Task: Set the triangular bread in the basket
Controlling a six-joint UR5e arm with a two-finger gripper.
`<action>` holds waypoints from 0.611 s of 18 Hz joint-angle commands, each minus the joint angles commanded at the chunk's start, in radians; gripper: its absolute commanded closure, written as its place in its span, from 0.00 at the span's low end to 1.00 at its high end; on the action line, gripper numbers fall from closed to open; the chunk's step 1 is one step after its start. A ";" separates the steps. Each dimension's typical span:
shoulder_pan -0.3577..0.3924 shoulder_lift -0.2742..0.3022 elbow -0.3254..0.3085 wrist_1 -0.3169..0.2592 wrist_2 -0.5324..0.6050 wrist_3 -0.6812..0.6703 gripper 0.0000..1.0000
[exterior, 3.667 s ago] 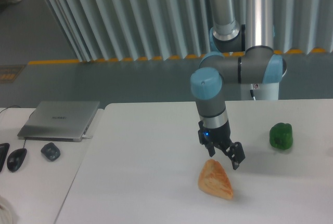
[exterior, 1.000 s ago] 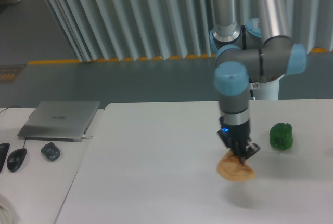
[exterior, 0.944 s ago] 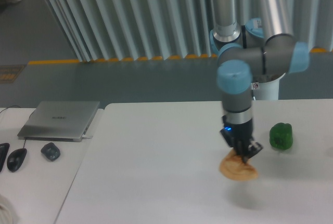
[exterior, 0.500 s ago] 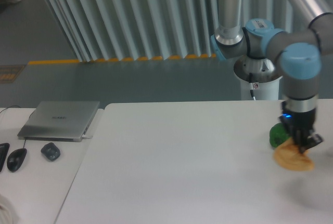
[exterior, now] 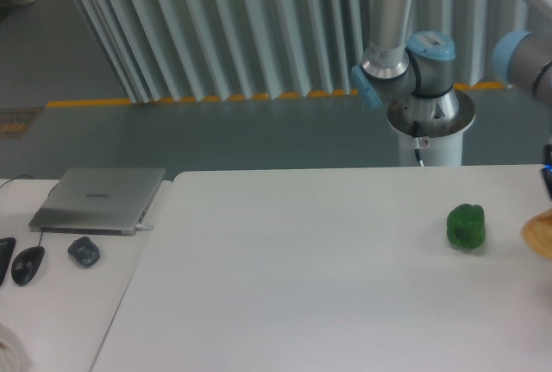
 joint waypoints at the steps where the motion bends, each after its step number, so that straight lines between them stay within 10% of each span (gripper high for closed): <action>1: 0.018 -0.002 0.011 0.012 0.002 0.006 0.92; 11: 0.111 -0.067 0.011 0.226 -0.002 0.006 0.91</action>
